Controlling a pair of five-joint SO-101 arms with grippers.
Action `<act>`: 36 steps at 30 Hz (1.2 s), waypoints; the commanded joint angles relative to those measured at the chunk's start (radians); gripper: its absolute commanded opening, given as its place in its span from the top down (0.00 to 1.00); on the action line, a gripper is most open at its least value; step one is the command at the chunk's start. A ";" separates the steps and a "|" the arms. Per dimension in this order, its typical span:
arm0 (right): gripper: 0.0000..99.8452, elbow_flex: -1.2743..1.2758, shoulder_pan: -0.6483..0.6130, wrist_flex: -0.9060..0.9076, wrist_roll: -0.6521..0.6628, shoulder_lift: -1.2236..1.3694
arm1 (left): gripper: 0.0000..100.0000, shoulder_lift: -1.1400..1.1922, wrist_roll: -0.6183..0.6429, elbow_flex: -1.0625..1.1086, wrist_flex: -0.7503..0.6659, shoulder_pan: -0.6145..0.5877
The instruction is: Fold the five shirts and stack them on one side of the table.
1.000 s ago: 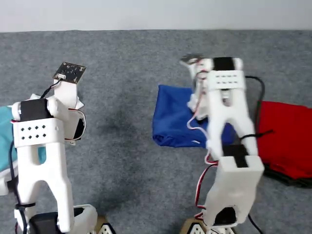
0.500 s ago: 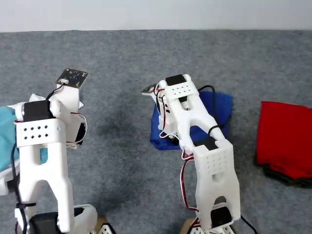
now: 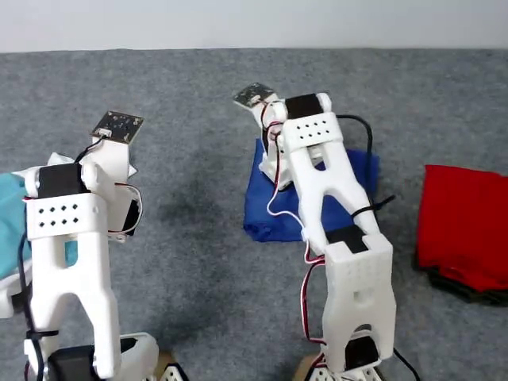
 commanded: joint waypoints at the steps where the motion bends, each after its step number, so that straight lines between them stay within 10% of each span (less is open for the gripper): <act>1: 0.98 -0.048 -0.068 0.041 -0.015 0.036 | 0.99 -0.032 -0.008 -0.004 0.023 -0.006; 10: 0.99 -0.097 -0.147 0.038 -0.012 0.220 | 0.99 -0.034 -0.008 -0.002 0.023 -0.008; 23: 0.98 -0.256 0.096 0.133 -0.149 -0.015 | 0.99 -0.034 -0.008 -0.002 0.023 -0.008; 31: 0.67 -0.224 0.234 0.125 -0.457 0.068 | 0.99 -0.032 -0.006 -0.002 0.023 -0.008; 36: 0.66 -0.229 0.249 0.064 -0.525 0.202 | 0.99 -0.031 -0.005 -0.002 0.023 -0.008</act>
